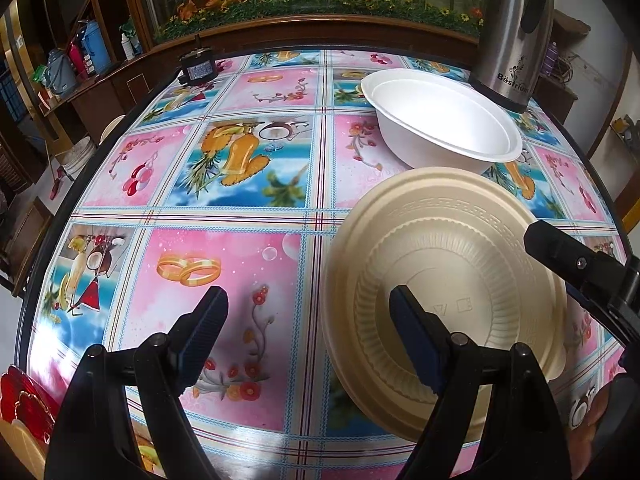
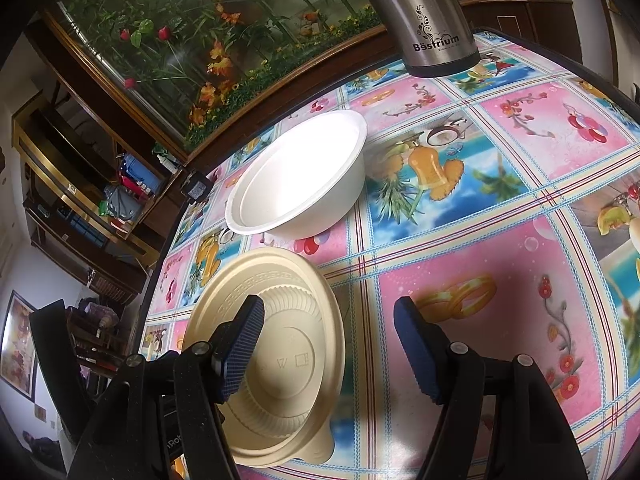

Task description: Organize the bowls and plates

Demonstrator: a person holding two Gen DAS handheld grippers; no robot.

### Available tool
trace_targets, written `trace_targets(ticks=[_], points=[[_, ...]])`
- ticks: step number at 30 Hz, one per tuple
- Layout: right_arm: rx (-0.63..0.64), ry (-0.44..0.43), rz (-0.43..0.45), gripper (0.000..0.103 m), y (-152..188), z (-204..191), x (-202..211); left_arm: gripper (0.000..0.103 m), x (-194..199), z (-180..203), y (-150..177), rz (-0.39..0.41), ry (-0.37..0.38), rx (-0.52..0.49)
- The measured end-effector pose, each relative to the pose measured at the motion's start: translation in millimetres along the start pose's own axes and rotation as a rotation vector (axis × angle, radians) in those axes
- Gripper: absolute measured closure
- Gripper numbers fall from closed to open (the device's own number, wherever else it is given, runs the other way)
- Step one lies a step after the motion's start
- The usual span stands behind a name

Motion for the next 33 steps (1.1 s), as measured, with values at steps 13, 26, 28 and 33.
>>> trace_targets(ticks=[13,26,28,33], points=[[0.018,0.004,-0.004,0.033,1.6,-3.8,-1.3,0.020,-2.2,-4.6,-0.2,-0.004,-0.020,0.009],[0.020,0.019,-0.004,0.036,1.1,-2.2,-3.1,0.020,-2.5,-4.3,0.1,-0.005,-0.024,0.006],[0.020,0.020,-0.003,0.037,1.0,-1.9,-2.8,0.020,-2.5,-4.3,0.1,-0.005,-0.023,0.006],[0.021,0.020,-0.006,0.037,1.4,-2.0,-2.8,0.020,-2.7,-4.5,0.1,-0.005,-0.023,0.006]])
Point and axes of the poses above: each gripper's, at about its wrist camera, not at the fingertips, and x roughly against the way its jaws point, z to its right, y to its underside, the point moved 6 cm from there along -x, roughly the way its jaws point, and after that the axes turned 4 degrees about x, right-handed, at the moved point
